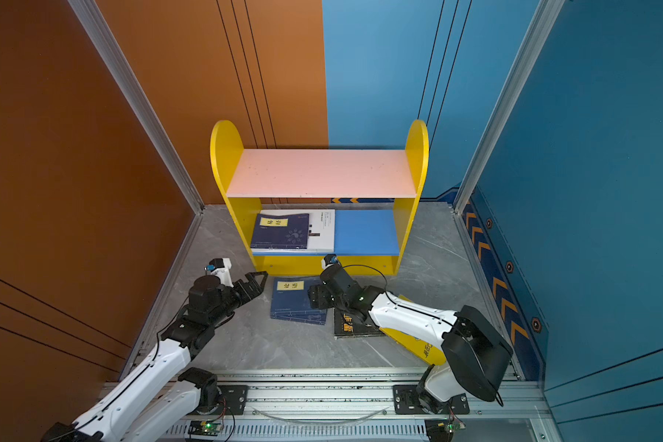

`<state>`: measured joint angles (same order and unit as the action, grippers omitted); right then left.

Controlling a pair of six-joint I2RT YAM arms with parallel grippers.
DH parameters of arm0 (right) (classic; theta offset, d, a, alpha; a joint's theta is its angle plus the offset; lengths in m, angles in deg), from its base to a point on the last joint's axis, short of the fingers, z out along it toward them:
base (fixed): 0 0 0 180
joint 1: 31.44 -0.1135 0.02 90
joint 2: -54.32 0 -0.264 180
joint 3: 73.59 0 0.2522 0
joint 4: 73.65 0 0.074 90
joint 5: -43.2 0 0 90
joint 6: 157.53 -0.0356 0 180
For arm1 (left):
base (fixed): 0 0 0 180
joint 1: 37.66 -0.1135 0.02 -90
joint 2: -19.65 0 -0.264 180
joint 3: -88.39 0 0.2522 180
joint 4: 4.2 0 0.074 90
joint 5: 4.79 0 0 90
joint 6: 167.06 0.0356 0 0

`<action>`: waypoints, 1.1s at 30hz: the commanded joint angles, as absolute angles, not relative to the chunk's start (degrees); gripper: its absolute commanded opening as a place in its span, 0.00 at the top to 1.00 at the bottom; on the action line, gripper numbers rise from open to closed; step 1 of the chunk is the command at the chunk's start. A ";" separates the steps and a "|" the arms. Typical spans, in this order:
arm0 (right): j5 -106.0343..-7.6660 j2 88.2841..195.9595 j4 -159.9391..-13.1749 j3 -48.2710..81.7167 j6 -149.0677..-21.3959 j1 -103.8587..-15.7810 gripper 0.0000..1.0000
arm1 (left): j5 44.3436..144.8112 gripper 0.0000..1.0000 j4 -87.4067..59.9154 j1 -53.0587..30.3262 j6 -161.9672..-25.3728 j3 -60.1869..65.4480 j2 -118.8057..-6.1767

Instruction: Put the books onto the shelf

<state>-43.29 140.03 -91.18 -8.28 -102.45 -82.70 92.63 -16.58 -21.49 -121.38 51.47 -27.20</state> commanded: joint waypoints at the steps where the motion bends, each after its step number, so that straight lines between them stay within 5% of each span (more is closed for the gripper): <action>1: -37.69 143.40 -83.91 -8.31 -105.65 -83.62 0.14 | 94.50 0.02 -17.35 -20.36 -119.32 53.30 -29.83; 19: -33.28 155.85 -87.41 -3.70 -110.86 -83.30 0.16 | 99.14 0.01 -9.39 -19.38 -116.61 50.63 -50.56; 33: -45.23 160.19 -81.33 -4.95 -113.96 -82.40 0.31 | 102.35 0.02 -6.50 -17.45 -118.17 48.09 -55.74</action>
